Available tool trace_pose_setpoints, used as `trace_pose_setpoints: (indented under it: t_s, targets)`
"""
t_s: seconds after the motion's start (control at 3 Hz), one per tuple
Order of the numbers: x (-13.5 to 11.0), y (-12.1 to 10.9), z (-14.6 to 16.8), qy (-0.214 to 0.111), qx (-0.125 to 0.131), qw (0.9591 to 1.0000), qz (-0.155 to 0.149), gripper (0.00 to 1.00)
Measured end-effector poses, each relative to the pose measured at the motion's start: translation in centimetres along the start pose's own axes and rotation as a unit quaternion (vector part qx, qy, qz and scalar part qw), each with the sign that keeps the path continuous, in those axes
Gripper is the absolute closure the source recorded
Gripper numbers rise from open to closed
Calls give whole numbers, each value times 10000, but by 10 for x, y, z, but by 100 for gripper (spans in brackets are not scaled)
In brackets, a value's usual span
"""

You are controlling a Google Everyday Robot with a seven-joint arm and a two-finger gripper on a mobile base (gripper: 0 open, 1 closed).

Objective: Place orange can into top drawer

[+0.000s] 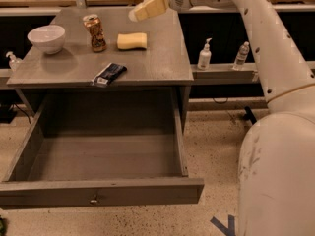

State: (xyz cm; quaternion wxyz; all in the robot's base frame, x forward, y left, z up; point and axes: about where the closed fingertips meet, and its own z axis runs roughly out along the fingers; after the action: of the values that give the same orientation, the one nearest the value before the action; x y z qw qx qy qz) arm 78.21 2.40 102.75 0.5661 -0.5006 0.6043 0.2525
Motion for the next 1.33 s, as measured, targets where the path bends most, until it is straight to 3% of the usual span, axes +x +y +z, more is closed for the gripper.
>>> trace_pose_setpoints:
  t_s: [0.33, 0.67, 1.0, 1.33]
  targets:
    - [-2, 18, 46, -54, 8, 9999, 144, 0]
    - [15, 37, 89, 328, 21, 9992, 230, 0]
    - [26, 44, 127, 512, 68, 9986, 87, 0]
    - [34, 28, 145, 522, 330, 9981, 25, 0]
